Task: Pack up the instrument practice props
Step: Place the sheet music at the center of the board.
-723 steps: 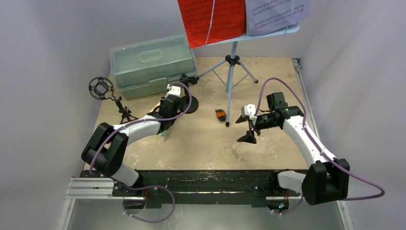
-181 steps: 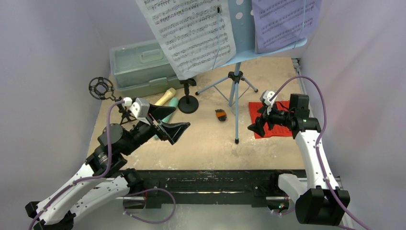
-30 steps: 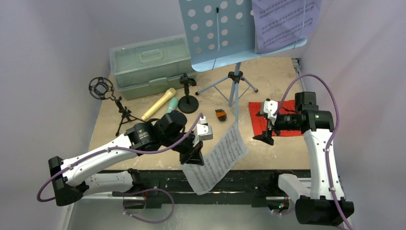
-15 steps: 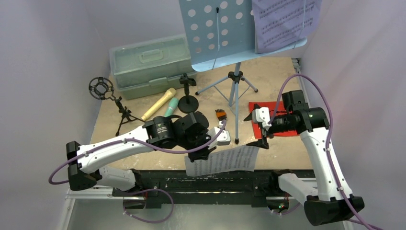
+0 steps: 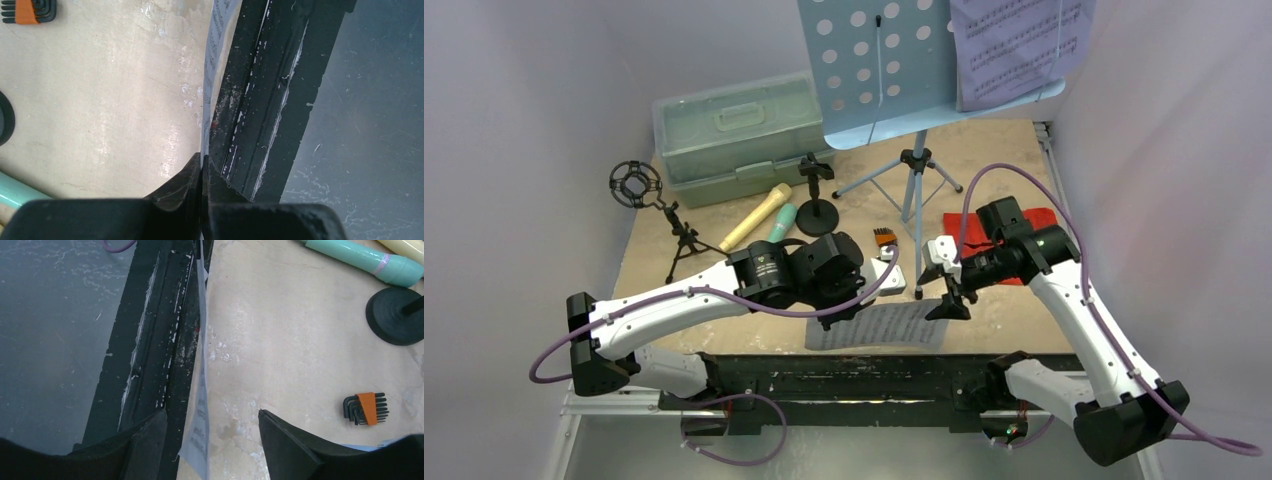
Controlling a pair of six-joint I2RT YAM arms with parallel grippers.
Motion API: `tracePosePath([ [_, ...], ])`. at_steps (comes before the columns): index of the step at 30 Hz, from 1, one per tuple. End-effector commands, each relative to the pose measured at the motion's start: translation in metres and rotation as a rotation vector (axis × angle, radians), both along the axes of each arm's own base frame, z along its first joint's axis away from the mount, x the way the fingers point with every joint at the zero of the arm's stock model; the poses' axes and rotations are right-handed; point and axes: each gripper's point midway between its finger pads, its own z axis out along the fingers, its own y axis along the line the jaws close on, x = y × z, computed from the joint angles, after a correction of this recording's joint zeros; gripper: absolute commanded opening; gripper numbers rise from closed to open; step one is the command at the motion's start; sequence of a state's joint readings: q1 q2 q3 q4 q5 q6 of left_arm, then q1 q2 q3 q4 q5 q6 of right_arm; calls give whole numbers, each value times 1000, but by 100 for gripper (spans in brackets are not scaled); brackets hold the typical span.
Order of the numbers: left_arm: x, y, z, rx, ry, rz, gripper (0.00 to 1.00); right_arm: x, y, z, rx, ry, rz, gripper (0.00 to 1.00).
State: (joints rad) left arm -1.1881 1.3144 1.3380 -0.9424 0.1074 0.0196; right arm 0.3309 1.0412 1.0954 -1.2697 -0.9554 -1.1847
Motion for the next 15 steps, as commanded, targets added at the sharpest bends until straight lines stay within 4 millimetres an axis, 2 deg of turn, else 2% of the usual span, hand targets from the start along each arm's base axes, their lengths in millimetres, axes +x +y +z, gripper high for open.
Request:
tracePosePath([
  [1,7,-9,23,-82,-51,25,0,7,6,-7,-24,15,-46,67],
  [4,6,-11,31,-127,-59,18,0,13,7,-15,-54,25,-76,57],
  [6,6,-12,35,-148,-65,16,0,15,7,-20,-70,33,-86,45],
  [9,7,-12,38,-178,-82,21,0,18,4,-23,-99,34,-96,25],
  [11,8,-10,37,-192,-93,25,0,20,-1,-24,-136,23,-96,0],
  [14,10,-11,34,-224,-113,33,1,23,-10,-22,-194,4,-109,0],
  [15,11,-12,32,-232,-121,37,8,24,-13,-22,-211,-1,-112,0],
])
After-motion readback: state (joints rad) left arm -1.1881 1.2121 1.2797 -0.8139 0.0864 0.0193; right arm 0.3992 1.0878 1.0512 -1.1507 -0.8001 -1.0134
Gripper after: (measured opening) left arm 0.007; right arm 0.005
